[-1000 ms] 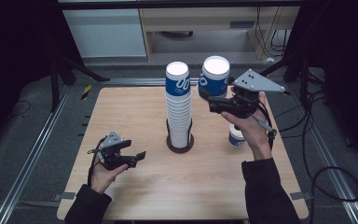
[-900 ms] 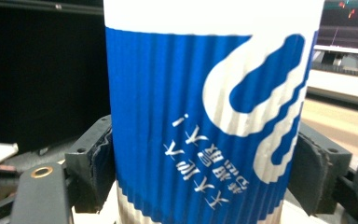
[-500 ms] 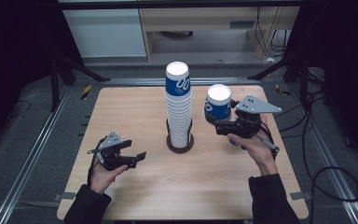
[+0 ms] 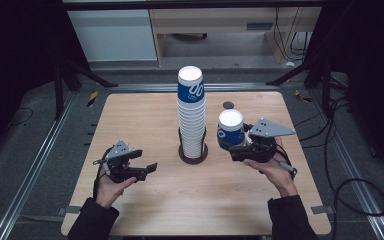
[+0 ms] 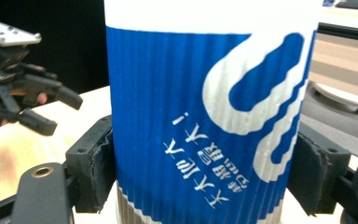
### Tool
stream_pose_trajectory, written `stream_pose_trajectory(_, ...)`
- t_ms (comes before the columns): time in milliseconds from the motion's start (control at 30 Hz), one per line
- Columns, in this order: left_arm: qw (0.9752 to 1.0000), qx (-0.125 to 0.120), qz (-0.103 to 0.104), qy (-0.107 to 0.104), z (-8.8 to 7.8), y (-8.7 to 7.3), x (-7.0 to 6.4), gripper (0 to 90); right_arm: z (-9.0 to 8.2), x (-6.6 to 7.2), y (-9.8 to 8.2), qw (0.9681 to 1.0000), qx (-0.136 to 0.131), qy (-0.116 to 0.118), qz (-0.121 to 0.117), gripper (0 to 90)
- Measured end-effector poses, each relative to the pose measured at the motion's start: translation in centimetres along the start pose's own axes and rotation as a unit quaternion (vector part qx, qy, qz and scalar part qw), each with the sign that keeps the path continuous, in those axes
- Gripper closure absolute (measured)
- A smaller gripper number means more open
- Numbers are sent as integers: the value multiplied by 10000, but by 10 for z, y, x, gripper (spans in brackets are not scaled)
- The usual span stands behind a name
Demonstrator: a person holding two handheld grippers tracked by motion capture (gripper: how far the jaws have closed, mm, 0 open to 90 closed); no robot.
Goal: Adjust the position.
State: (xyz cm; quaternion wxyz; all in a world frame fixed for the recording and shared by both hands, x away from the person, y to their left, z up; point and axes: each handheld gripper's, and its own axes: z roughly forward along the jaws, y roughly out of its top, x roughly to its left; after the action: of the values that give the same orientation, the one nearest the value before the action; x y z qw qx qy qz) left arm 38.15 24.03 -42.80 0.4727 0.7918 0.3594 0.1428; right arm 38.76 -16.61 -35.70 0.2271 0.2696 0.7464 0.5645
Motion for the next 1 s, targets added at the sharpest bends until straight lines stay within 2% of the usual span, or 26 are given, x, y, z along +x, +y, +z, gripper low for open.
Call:
stream_pose_trajectory(333, 9999, 7, 35, -125, -1, 3, -5, 174, 8, 11, -19, 9991, 226, 353, -92, 213)
stream_pose_trajectory(533, 9998, 48, 83, -198, -1, 4, -8, 172, 21, 19, -29, 9968, 531, 549, -240, 211)
stream_pose_trajectory(633, 9996, 52, 139, -260, -1, 6, -11, 172, 27, 26, -33, 9954, 567, 703, -317, 212)
stream_pose_trajectory(700, 9995, 59, 157, -280, -1, 7, -12, 172, 28, 26, -34, 9952, 582, 726, -320, 212)
stream_pose_trajectory(1000, 9987, 80, 255, -433, -1, 9, -18, 171, 47, 39, -49, 9881, 994, 1067, -488, 212)
